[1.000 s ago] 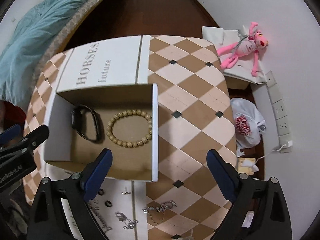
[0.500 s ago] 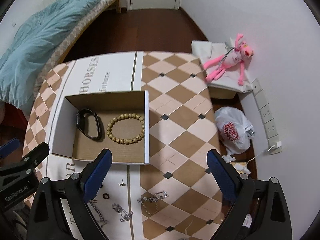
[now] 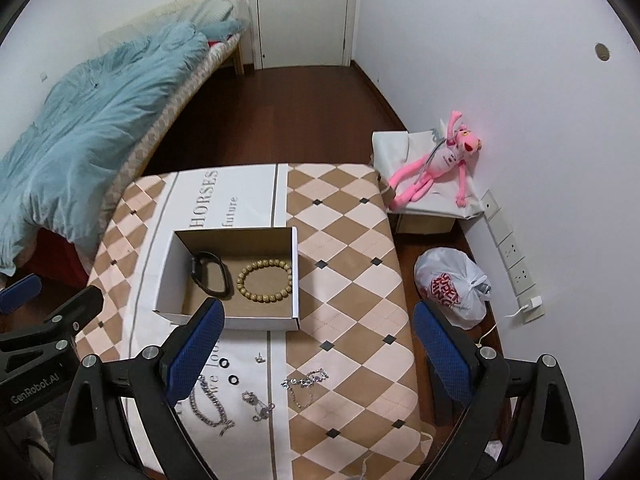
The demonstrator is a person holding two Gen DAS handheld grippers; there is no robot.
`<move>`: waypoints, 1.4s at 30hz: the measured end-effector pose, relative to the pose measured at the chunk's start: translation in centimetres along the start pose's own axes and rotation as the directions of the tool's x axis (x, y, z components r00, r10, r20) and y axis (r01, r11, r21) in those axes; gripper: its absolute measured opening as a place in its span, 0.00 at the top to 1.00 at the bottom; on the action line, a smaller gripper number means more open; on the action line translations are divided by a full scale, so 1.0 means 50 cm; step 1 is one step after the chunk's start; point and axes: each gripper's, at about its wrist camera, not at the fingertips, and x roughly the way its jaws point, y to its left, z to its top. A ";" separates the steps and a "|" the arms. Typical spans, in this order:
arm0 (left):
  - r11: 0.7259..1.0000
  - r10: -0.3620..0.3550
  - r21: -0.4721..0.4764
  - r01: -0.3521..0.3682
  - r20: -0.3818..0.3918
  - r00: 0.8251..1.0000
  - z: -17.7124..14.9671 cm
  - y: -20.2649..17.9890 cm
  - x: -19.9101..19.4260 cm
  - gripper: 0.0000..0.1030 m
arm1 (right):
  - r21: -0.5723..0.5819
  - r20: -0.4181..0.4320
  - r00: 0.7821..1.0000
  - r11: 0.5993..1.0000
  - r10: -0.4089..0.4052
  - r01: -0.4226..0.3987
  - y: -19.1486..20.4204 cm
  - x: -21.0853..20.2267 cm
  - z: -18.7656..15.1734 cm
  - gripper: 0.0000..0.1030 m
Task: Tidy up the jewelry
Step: 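Lift both grippers up out of the box, then grasp the silver chain bracelet with the left gripper while the right gripper grasps a silver earring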
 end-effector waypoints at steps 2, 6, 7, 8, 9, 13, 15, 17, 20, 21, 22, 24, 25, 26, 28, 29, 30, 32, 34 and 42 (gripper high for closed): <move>1.000 -0.009 -0.004 0.009 0.008 1.000 -0.004 0.000 -0.015 0.05 | 0.007 0.015 1.000 1.000 0.007 -0.008 -0.003 -0.021 -0.004 0.06; 1.000 -0.012 -0.018 0.012 0.018 1.000 -0.019 0.002 -0.031 0.05 | 0.032 0.017 0.999 0.999 0.030 -0.031 -0.014 -0.043 -0.017 0.06; 1.000 -0.004 -0.024 0.005 0.014 1.000 -0.024 0.003 -0.030 0.05 | 0.037 0.012 0.999 0.999 0.033 -0.034 -0.017 -0.043 -0.024 0.06; 1.000 0.005 -0.026 -0.005 0.010 1.000 -0.030 0.004 -0.029 0.05 | 0.041 0.007 0.999 0.998 0.036 -0.036 -0.020 -0.042 -0.030 0.06; 1.000 0.017 -0.025 -0.017 0.008 1.000 -0.036 0.004 -0.025 0.05 | 0.053 -0.008 0.999 0.998 0.039 -0.038 -0.025 -0.036 -0.040 0.06; 0.999 0.045 -0.024 -0.046 -0.031 0.998 -0.075 0.009 0.013 0.05 | 0.085 -0.089 0.995 0.996 0.045 -0.037 -0.045 0.015 -0.086 0.06; 0.998 0.057 -0.026 -0.059 -0.074 0.996 -0.102 0.013 0.048 0.05 | 0.107 -0.145 0.988 0.993 0.057 -0.042 -0.057 0.058 -0.115 0.06; 0.996 0.083 -0.025 -0.087 -0.122 0.989 -0.130 0.016 0.085 0.05 | 0.135 -0.195 0.977 0.989 0.084 -0.059 -0.065 0.105 -0.146 0.06; 0.992 0.118 -0.019 -0.124 -0.184 0.976 -0.169 0.021 0.133 0.05 | 0.177 -0.253 0.960 0.981 0.117 -0.073 -0.080 0.175 -0.192 0.12; 0.991 0.124 -0.017 -0.129 -0.199 0.972 -0.181 0.024 0.145 0.05 | 0.187 -0.264 0.957 0.980 0.121 -0.073 -0.082 0.193 -0.203 0.19; 0.990 0.135 -0.013 -0.141 -0.221 0.966 -0.195 0.026 0.163 0.05 | 0.201 -0.279 0.953 0.978 0.119 -0.063 -0.088 0.216 -0.216 0.21; 0.988 0.148 -0.005 -0.154 -0.253 0.956 -0.214 0.026 0.189 0.05 | 0.221 -0.295 0.947 0.973 0.124 -0.059 -0.093 0.252 -0.235 0.22; 0.987 0.151 -0.004 -0.158 -0.264 0.953 -0.220 0.026 0.198 0.05 | 0.229 -0.298 0.947 0.972 0.120 -0.051 -0.096 0.268 -0.243 0.25; 0.987 0.154 -0.002 -0.161 -0.280 0.948 -0.228 0.026 0.211 0.05 | 0.233 -0.302 0.946 0.971 0.117 -0.045 -0.098 0.279 -0.247 0.26; 0.986 0.159 0.001 -0.166 -0.297 0.942 -0.236 0.023 0.226 0.05 | 0.246 -0.301 0.946 0.968 0.123 -0.048 -0.098 0.303 -0.255 0.27; 0.986 0.158 0.002 -0.166 -0.305 0.939 -0.239 0.022 0.234 0.05 | 0.249 -0.298 0.946 0.967 0.125 -0.049 -0.096 0.312 -0.258 0.27; 0.986 0.158 0.002 -0.166 -0.314 0.936 -0.241 0.020 0.241 0.05 | 0.248 -0.295 0.947 0.967 0.126 -0.052 -0.092 0.320 -0.259 0.27; 0.985 0.161 0.000 -0.171 -0.327 0.931 -0.244 0.021 0.251 0.05 | 0.241 -0.290 0.948 0.969 0.128 -0.057 -0.082 0.334 -0.259 0.29; 0.985 0.163 -0.001 -0.174 -0.337 0.927 -0.245 0.022 0.257 0.05 | 0.218 -0.276 0.954 0.974 0.115 -0.054 -0.070 0.340 -0.254 0.38; 0.987 0.143 -0.014 -0.159 -0.369 0.918 -0.256 0.038 0.269 0.05 | 0.135 -0.252 0.965 0.990 0.073 -0.039 -0.036 0.332 -0.248 0.93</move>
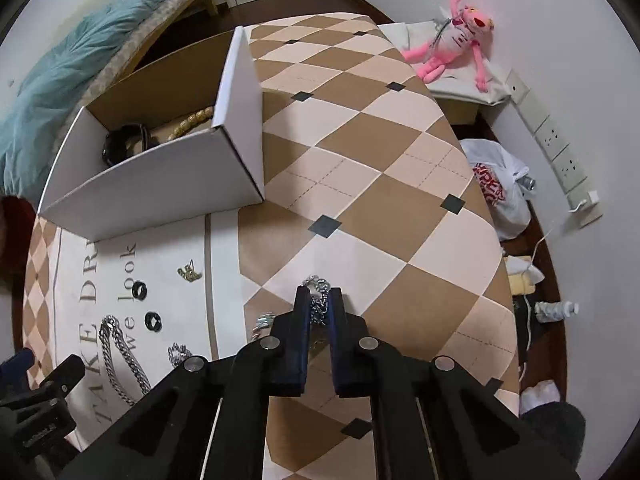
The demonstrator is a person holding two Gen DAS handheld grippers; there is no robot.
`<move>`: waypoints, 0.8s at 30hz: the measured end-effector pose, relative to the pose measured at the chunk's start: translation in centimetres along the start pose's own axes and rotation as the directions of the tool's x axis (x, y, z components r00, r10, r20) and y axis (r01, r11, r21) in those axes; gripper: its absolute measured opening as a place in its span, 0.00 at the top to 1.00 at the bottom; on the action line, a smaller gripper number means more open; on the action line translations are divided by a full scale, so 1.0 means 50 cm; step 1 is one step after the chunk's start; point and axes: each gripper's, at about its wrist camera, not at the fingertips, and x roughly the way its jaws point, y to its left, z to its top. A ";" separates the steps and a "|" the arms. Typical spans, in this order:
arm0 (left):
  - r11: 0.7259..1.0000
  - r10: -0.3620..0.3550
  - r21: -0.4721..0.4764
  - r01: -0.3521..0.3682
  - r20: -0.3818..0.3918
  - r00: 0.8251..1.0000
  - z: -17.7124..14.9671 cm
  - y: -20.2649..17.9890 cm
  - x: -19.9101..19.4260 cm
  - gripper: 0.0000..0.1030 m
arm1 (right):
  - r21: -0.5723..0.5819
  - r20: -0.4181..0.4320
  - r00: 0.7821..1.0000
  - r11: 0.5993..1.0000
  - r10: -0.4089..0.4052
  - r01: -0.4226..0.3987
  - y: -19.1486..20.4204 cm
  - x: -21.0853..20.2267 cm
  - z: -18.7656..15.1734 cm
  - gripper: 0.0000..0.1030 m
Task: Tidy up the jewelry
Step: 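Grasp the silver chain bracelet with the left gripper while the right gripper grasps a silver earring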
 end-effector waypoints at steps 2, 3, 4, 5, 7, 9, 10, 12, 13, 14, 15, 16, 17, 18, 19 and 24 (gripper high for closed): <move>1.000 -0.019 -0.004 0.018 -0.012 1.000 -0.003 0.002 0.002 0.05 | 0.038 0.008 1.000 0.999 0.029 -0.030 -0.016 -0.015 -0.009 0.93; 0.999 -0.039 -0.005 0.039 -0.021 0.999 -0.006 0.002 0.003 0.05 | 0.050 0.014 0.999 0.998 0.040 -0.041 -0.023 -0.024 -0.011 0.93; 0.999 -0.050 -0.005 0.050 -0.026 0.998 -0.008 0.002 0.005 0.05 | 0.067 0.024 0.998 0.996 0.057 -0.058 -0.033 -0.038 -0.016 0.93; 0.997 -0.073 -0.005 0.073 -0.039 0.997 -0.011 -0.001 0.008 0.06 | 0.082 0.033 0.997 0.994 0.068 -0.070 -0.042 -0.052 -0.021 0.93; 0.993 -0.119 -0.006 0.119 -0.055 0.991 -0.015 -0.009 0.014 0.06 | 0.100 0.045 0.996 0.991 0.081 -0.085 -0.059 -0.073 -0.030 0.93; 0.988 -0.154 -0.005 0.154 -0.065 0.986 -0.019 -0.021 0.018 0.06 | 0.107 0.049 0.995 0.990 0.083 -0.088 -0.067 -0.087 -0.038 0.93; 0.986 -0.169 -0.003 0.169 -0.068 0.983 -0.020 -0.026 0.020 0.06 | 0.108 0.048 0.995 0.990 0.086 -0.091 -0.070 -0.091 -0.042 0.93; 0.979 -0.204 -0.004 0.204 -0.078 0.976 -0.021 -0.042 0.025 0.06 | 0.109 0.040 0.996 0.990 0.086 -0.090 -0.071 -0.093 -0.048 0.93; 0.974 -0.224 -0.004 0.225 -0.080 0.971 -0.022 -0.051 0.026 0.07 | 0.112 0.038 0.996 0.990 0.084 -0.088 -0.072 -0.092 -0.051 0.93; 0.972 -0.233 -0.002 0.233 -0.080 0.969 -0.021 -0.056 0.027 0.11 | 0.113 0.034 0.996 0.990 0.082 -0.085 -0.074 -0.091 -0.053 0.93; 0.973 -0.230 0.006 0.231 -0.079 0.970 -0.021 -0.066 0.030 0.14 | 0.115 0.031 0.996 0.990 0.081 -0.084 -0.076 -0.090 -0.056 0.93; 0.973 -0.227 0.015 0.229 -0.075 0.971 -0.021 -0.074 0.030 0.17 | 0.118 0.029 0.996 0.990 0.080 -0.083 -0.077 -0.089 -0.058 0.93; 0.977 -0.206 0.041 0.208 -0.057 0.977 -0.020 -0.084 0.030 0.21 | 0.117 0.027 0.997 0.990 0.078 -0.080 -0.077 -0.088 -0.059 0.93; 0.978 -0.198 0.063 0.200 -0.032 0.980 -0.019 -0.091 0.027 0.27 | 0.115 0.026 0.997 0.990 0.074 -0.077 -0.078 -0.086 -0.058 0.93; 0.975 -0.208 0.076 0.209 -0.015 0.978 -0.017 -0.095 0.024 0.33 | 0.113 0.026 0.997 0.991 0.070 -0.073 -0.077 -0.086 -0.059 0.93; 0.966 -0.218 0.147 0.213 0.018 0.976 0.000 -0.117 0.013 0.95 | 0.099 0.023 0.998 0.993 0.060 -0.062 -0.066 -0.083 -0.061 0.93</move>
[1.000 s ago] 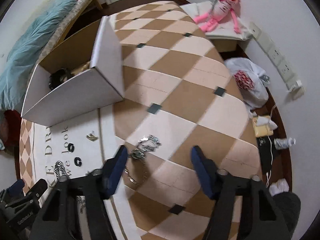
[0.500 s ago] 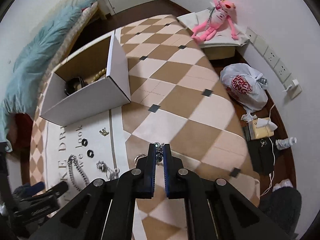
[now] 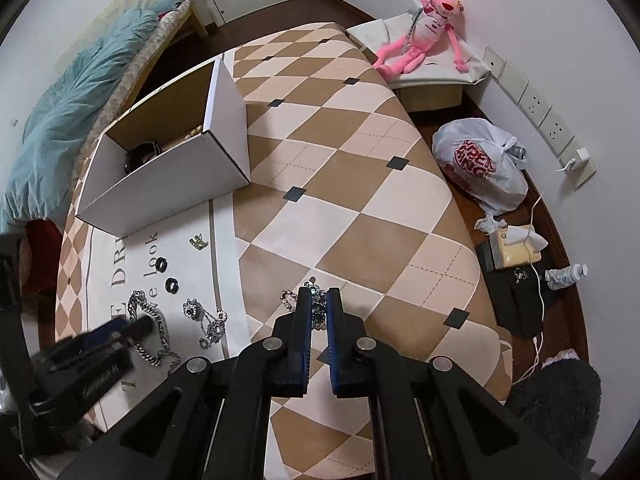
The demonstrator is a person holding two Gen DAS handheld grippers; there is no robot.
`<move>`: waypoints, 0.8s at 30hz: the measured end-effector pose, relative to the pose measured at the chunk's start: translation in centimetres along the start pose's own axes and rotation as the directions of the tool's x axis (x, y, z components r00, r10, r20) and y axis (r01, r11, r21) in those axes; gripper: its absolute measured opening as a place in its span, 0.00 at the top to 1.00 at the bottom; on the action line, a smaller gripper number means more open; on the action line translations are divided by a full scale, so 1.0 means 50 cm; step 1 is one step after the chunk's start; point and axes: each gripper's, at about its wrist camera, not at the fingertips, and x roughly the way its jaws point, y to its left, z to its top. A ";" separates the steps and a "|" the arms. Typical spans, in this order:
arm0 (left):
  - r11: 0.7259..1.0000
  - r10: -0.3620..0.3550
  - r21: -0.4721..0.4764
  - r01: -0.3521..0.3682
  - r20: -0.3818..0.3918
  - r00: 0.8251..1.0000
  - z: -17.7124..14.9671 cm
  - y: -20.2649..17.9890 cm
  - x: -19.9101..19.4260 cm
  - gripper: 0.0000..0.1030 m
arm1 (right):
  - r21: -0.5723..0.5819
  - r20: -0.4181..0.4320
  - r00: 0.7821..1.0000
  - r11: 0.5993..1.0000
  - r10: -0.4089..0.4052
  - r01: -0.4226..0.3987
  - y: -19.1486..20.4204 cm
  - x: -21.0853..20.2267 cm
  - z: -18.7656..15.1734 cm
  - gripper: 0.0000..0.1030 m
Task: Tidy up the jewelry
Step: 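Grasp the silver chain bracelet with the left gripper while the right gripper grasps a silver earring, then carry the chain bracelet and earring into the white box and open both grippers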
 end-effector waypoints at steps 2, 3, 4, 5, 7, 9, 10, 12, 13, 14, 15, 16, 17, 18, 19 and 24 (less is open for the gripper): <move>0.999 -0.033 -0.032 0.033 0.002 0.999 0.005 0.015 -0.001 0.95 | -0.007 0.003 1.000 1.000 0.002 -0.002 0.005 -0.004 0.000 0.93; 0.998 -0.045 -0.041 0.045 0.013 0.999 0.006 0.024 -0.007 0.95 | -0.009 0.006 1.000 1.000 0.004 -0.004 0.008 -0.006 0.000 0.93; 0.998 -0.048 -0.045 0.048 0.019 0.999 0.005 0.028 -0.012 0.95 | -0.008 0.012 1.000 1.000 0.009 -0.009 0.010 -0.012 0.001 0.93; 0.997 -0.054 -0.054 0.055 0.027 0.998 0.006 0.038 -0.018 0.95 | -0.007 0.015 1.000 1.000 0.013 -0.013 0.011 -0.015 0.002 0.93; 0.996 -0.071 -0.058 0.073 0.048 0.996 0.006 0.062 -0.039 0.95 | -0.005 0.028 0.999 1.000 0.023 -0.023 0.014 -0.025 0.007 0.93; 0.994 -0.082 -0.062 0.086 0.064 0.995 0.013 0.074 -0.057 0.95 | -0.001 0.035 0.999 0.999 0.035 -0.035 0.016 -0.034 0.010 0.93; 0.994 -0.086 -0.067 0.091 0.071 0.994 0.011 0.082 -0.066 0.95 | 0.000 0.041 0.998 0.999 0.039 -0.039 0.018 -0.039 0.013 0.93; 0.991 -0.100 -0.079 0.107 0.089 0.991 0.013 0.094 -0.085 0.95 | 0.006 0.046 0.997 0.998 0.055 -0.055 0.021 -0.046 0.017 0.93; 0.990 -0.107 -0.083 0.115 0.098 0.989 0.011 0.096 -0.094 0.95 | 0.006 0.051 0.997 0.998 0.062 -0.062 0.024 -0.052 0.019 0.93; 0.989 -0.111 -0.085 0.120 0.104 0.988 0.016 0.105 -0.105 0.95 | 0.004 0.056 0.996 0.997 0.070 -0.071 0.026 -0.059 0.021 0.93; 0.988 -0.117 -0.087 0.127 0.115 0.986 0.021 0.099 -0.111 0.95 | 0.002 0.060 0.995 0.997 0.076 -0.077 0.029 -0.064 0.024 0.93; 0.987 -0.120 -0.087 0.132 0.126 0.985 0.023 0.104 -0.116 0.95 | -0.001 0.065 0.994 0.996 0.085 -0.085 0.031 -0.071 0.026 0.93; 0.987 -0.125 -0.081 0.137 0.141 0.982 0.025 0.106 -0.130 0.95 | -0.002 0.071 0.993 0.995 0.096 -0.096 0.035 -0.081 0.030 0.93; 0.987 -0.128 -0.080 0.141 0.151 0.980 0.024 0.100 -0.143 0.95 | -0.005 0.073 0.992 0.994 0.106 -0.106 0.039 -0.088 0.035 0.93; 0.985 -0.138 -0.077 0.152 0.163 0.977 0.028 0.098 -0.158 0.95 | -0.010 0.075 0.990 0.993 0.117 -0.117 0.043 -0.096 0.040 0.93; 0.979 -0.174 -0.060 0.192 0.228 0.958 0.054 0.094 -0.233 0.95 | -0.050 0.102 0.979 0.984 0.177 -0.173 0.070 -0.149 0.080 0.93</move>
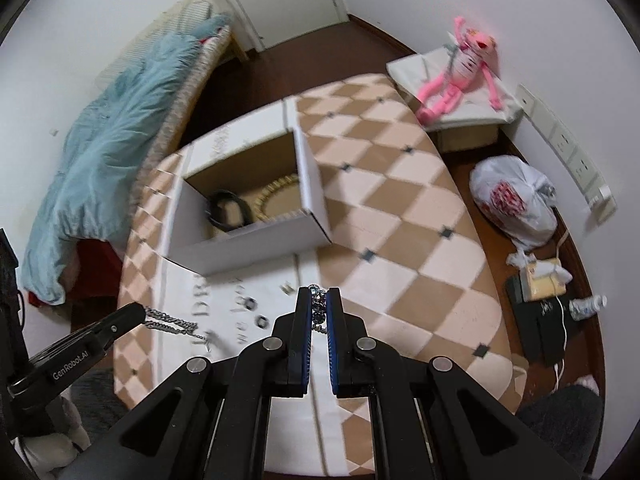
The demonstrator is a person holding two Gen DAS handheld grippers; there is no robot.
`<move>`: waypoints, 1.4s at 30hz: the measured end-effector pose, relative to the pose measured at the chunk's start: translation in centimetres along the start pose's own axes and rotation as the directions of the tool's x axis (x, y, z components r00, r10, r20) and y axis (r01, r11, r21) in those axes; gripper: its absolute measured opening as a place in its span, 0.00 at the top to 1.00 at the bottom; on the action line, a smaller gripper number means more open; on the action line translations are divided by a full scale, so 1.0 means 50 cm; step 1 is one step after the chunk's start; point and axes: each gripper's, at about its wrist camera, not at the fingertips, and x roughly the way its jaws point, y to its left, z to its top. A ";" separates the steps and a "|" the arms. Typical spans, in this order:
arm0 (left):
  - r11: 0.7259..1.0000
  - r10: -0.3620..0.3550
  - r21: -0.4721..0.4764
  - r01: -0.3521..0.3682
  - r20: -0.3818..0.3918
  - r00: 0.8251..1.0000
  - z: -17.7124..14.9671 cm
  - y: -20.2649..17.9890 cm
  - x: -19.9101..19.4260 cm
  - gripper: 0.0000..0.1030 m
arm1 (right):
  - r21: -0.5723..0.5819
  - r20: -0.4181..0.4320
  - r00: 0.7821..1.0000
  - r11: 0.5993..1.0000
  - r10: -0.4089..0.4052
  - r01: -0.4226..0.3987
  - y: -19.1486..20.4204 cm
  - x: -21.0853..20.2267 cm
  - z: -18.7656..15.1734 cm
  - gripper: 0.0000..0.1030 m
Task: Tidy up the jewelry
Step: 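Carry the chain bracelet and earring into the white box and open both grippers, then lift both grippers up away from the box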
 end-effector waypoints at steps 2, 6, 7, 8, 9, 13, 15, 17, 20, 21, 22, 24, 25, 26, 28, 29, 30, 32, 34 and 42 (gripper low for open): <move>1.000 -0.019 0.001 0.019 0.027 0.999 0.019 -0.005 -0.026 0.95 | -0.023 0.019 0.999 0.999 0.027 -0.027 0.018 -0.024 0.032 0.93; 0.998 -0.067 0.013 0.066 0.079 0.995 0.079 -0.021 -0.073 0.95 | -0.064 0.049 0.996 0.995 0.075 -0.072 0.054 -0.059 0.096 0.93; 0.997 -0.073 0.018 0.072 0.087 0.994 0.093 -0.025 -0.078 0.95 | -0.076 0.056 0.995 0.994 0.087 -0.083 0.065 -0.067 0.116 0.93; 0.997 -0.079 0.023 0.077 0.096 0.992 0.106 -0.028 -0.082 0.95 | -0.092 0.059 0.994 0.992 0.096 -0.091 0.076 -0.072 0.135 0.93; 0.996 -0.082 0.032 0.079 0.105 0.991 0.127 -0.033 -0.084 0.95 | -0.100 0.062 0.993 0.991 0.101 -0.094 0.084 -0.073 0.150 0.93; 0.996 -0.082 0.052 0.077 0.099 0.992 0.179 -0.039 -0.059 0.95 | -0.135 0.038 0.991 0.984 0.126 -0.120 0.116 -0.053 0.212 0.93; 0.995 -0.088 0.049 0.084 0.068 0.994 0.201 -0.033 -0.030 0.95 | -0.136 0.011 0.992 0.983 0.124 -0.121 0.123 -0.029 0.232 0.93; 0.996 -0.078 0.055 0.076 0.041 0.996 0.213 -0.029 -0.002 0.95 | -0.140 -0.032 0.993 0.983 0.112 -0.116 0.128 0.008 0.250 0.93; 0.996 -0.076 0.047 0.077 -0.007 0.997 0.220 -0.019 0.036 0.95 | -0.139 -0.090 0.992 0.985 0.091 -0.103 0.129 0.060 0.264 0.93; 0.996 -0.075 0.043 0.076 -0.034 0.997 0.220 -0.015 0.053 0.95 | -0.141 -0.105 0.991 0.985 0.084 -0.098 0.127 0.077 0.266 0.93; 0.996 -0.079 0.035 0.081 -0.050 0.996 0.220 -0.012 0.064 0.95 | -0.145 -0.124 0.990 0.985 0.071 -0.089 0.128 0.095 0.268 0.93; 0.997 -0.067 0.019 0.070 -0.106 0.992 0.221 -0.006 0.094 0.94 | -0.157 -0.149 0.987 0.985 0.053 -0.077 0.127 0.122 0.268 0.93; 0.999 -0.053 0.005 0.054 -0.123 0.991 0.221 -0.003 0.103 0.94 | -0.165 -0.165 0.985 0.984 0.043 -0.071 0.129 0.137 0.269 0.93; 0.999 -0.041 -0.003 0.041 -0.133 0.990 0.222 -0.001 0.109 0.94 | -0.171 -0.177 0.984 0.983 0.034 -0.064 0.131 0.152 0.271 0.93; 1.000 -0.009 -0.007 0.008 -0.145 0.989 0.223 -0.001 0.118 0.94 | -0.184 -0.208 0.978 0.981 0.019 -0.058 0.134 0.178 0.276 0.93; 1.000 0.006 -0.003 -0.007 -0.145 0.989 0.225 -0.001 0.120 0.93 | -0.186 -0.205 0.979 0.982 0.006 -0.045 0.132 0.188 0.278 0.93; 1.000 0.026 0.000 -0.026 -0.142 0.990 0.227 -0.002 0.121 0.93 | -0.197 -0.207 0.978 0.980 -0.018 -0.024 0.132 0.197 0.280 0.92; 0.998 0.064 0.015 -0.063 -0.125 0.990 0.230 -0.003 0.119 0.93 | -0.208 -0.231 0.972 0.978 -0.035 -0.014 0.132 0.216 0.281 0.91; 0.995 0.100 0.024 -0.098 -0.094 0.991 0.232 -0.001 0.112 0.89 | -0.208 -0.243 0.969 0.978 -0.052 0.001 0.125 0.226 0.280 0.77; 0.982 0.184 0.048 -0.185 0.026 0.983 0.217 0.002 0.088 0.16 | -0.232 -0.172 0.970 0.964 -0.174 0.131 0.101 0.206 0.250 0.37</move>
